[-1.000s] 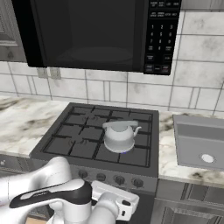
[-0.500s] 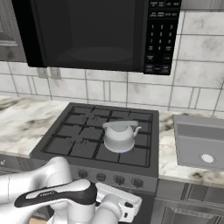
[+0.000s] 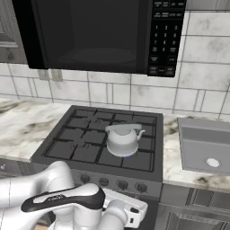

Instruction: The kettle is done boiling. Turn off the stove, then wait for 300 timesteps before moving the kettle to the dining table.

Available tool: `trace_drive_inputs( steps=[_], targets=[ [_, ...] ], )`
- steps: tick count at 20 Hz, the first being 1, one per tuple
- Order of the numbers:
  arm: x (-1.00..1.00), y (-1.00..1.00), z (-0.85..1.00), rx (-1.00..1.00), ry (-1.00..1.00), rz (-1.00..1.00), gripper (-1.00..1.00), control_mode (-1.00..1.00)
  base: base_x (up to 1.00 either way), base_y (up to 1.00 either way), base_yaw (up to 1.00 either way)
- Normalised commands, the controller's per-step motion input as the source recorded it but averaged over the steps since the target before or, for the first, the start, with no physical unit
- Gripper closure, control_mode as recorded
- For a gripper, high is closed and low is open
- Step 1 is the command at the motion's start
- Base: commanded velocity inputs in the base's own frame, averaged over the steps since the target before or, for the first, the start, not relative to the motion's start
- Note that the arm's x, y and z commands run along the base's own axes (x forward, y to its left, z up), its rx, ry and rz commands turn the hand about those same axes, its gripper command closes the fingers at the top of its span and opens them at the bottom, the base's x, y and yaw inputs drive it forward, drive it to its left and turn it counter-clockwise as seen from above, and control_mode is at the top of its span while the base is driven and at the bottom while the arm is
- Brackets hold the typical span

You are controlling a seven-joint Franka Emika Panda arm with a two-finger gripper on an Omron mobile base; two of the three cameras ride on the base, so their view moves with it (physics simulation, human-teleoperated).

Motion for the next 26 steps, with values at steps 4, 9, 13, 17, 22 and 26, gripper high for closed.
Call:
trace_drive_inputs(
  steps=[4, 9, 13, 17, 22, 26],
  targets=[
    [0.08, -0.05, -0.18, 0.00, 0.00, 0.00, -1.00, -1.00, 0.00, 0.00, 0.00],
    [0.15, -0.01, -0.19, -0.01, 0.00, 0.00, -1.00, -1.00, 0.00, 0.00, 0.00],
    [0.18, 0.00, -0.15, -0.01, 0.00, 0.00, -1.00, -1.00, 0.00, 0.00, 0.00],
    [0.10, -0.02, -0.05, -0.01, 0.00, 0.00, -1.00, -1.00, 0.00, 0.00, 0.00],
    [0.06, -0.04, -0.05, -0.02, 0.00, 0.00, -1.00, -1.00, 0.00, 0.00, 0.00],
    [0.00, -0.11, -0.05, -0.02, -0.03, 0.00, -1.00, -1.00, 0.00, 0.00, 0.00]
  ],
)
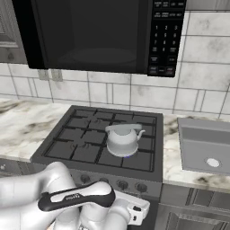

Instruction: The kettle is done boiling. Turn off the stove, then wait for 300 timesteps before moving the kettle to the dining table.

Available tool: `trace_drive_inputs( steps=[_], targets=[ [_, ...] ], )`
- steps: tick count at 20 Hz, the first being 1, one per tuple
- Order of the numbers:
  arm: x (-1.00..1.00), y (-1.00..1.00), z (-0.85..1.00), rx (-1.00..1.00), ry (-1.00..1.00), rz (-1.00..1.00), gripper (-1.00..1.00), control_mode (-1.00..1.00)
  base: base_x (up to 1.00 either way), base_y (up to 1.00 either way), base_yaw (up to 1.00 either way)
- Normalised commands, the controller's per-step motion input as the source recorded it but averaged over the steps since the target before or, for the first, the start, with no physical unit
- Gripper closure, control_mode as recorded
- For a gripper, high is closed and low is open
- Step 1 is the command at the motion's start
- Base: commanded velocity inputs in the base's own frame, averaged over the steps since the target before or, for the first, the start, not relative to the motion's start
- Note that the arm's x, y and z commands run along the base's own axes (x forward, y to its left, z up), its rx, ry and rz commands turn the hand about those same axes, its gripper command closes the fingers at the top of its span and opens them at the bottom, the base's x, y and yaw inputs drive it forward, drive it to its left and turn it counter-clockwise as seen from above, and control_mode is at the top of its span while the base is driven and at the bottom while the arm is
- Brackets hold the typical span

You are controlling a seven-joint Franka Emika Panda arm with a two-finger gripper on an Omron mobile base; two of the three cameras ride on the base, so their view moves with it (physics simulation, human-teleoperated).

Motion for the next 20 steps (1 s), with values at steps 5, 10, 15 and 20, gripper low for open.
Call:
trace_drive_inputs(
  steps=[5, 10, 15, 20],
  targets=[
    [0.04, -0.04, -0.08, -0.02, -0.01, 0.00, -1.00, -1.00, 0.00, 0.00, 0.00],
    [0.11, 0.00, -0.13, -0.01, 0.00, 0.00, -1.00, -1.00, 0.00, 0.00, 0.00],
    [0.13, -0.02, -0.13, 0.00, 0.00, 0.00, -1.00, -1.00, 0.00, 0.00, 0.00],
    [0.06, -0.06, -0.08, 0.00, 0.00, 0.00, -1.00, -1.00, 0.00, 0.00, 0.00]
  ],
)
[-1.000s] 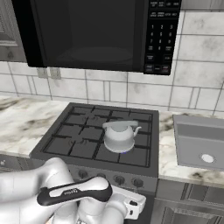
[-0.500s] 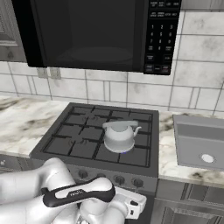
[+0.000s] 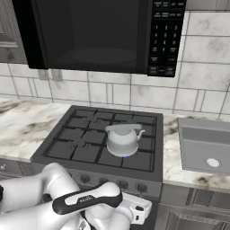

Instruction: The kettle is done boiling. Turn off the stove, then wait for 300 timesteps before moving the kettle to the dining table.

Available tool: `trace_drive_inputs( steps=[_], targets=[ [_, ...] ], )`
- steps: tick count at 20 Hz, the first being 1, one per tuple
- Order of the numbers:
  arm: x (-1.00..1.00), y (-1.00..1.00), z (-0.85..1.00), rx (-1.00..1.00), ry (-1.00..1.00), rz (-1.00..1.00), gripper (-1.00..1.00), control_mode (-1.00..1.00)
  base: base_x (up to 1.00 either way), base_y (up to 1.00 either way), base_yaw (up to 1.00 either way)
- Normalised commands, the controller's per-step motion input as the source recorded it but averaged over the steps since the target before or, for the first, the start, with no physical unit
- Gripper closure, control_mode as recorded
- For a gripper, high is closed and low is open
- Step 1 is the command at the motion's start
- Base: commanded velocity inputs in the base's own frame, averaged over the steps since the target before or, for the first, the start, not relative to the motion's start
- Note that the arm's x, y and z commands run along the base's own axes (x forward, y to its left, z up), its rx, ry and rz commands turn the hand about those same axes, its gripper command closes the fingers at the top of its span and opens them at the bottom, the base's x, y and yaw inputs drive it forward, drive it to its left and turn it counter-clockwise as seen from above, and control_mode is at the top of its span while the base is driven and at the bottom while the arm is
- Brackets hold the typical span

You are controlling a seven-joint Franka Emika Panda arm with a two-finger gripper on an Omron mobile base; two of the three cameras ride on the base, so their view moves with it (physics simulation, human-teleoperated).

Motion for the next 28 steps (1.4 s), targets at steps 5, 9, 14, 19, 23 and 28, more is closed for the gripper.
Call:
trace_drive_inputs(
  steps=[5, 9, 14, 19, 23, 28],
  targets=[
    [0.12, -0.05, -0.11, 0.00, 0.00, 0.00, -1.00, -1.00, 0.00, 0.00, 0.00],
    [0.17, 0.00, -0.08, 0.00, 0.00, 0.00, -1.00, -1.00, 0.00, 0.00, 0.00],
    [0.14, 0.00, -0.07, 0.00, 0.00, 0.00, -1.00, -1.00, 0.00, 0.00, 0.00],
    [0.04, -0.04, -0.07, 0.00, 0.00, 0.00, -1.00, -1.00, 0.00, 0.00, 0.00],
    [0.00, -0.08, -0.08, 0.00, 0.00, 0.00, -1.00, -1.00, 0.00, 0.00, 0.00],
    [0.02, -0.08, -0.09, 0.00, 0.00, 0.00, -1.00, -1.00, 0.00, 0.00, 0.00]
  ],
)
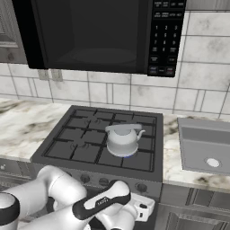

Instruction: The kettle is done boiling. Turn off the stove, then wait for 300 timesteps before moving the kettle to the dining table.

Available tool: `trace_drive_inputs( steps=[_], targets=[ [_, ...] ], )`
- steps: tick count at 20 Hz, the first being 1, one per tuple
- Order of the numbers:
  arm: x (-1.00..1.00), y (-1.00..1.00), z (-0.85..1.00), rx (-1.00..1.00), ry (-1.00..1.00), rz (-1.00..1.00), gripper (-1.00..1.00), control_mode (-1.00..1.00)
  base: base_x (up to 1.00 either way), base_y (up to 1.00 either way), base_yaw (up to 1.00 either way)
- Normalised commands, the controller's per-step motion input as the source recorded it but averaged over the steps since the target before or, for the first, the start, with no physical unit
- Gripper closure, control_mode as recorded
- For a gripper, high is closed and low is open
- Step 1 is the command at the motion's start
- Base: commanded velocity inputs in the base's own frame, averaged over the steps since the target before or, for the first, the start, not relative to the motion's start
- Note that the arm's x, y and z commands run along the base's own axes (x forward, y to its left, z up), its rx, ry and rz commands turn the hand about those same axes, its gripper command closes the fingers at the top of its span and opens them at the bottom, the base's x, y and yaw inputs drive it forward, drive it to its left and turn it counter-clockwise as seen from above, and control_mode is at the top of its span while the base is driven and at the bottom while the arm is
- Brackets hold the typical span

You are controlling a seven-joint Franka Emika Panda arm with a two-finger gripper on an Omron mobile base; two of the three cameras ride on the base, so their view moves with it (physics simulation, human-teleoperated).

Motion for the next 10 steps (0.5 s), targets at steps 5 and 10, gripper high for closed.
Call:
trace_drive_inputs(
  steps=[5, 10],
  targets=[
    [0.06, -0.03, -0.10, 0.00, 0.00, 0.00, -1.00, -1.00, 0.00, 0.00, 0.00],
    [0.08, -0.02, -0.12, 0.00, 0.00, 0.00, -1.00, -1.00, 0.00, 0.00, 0.00]
  ],
)
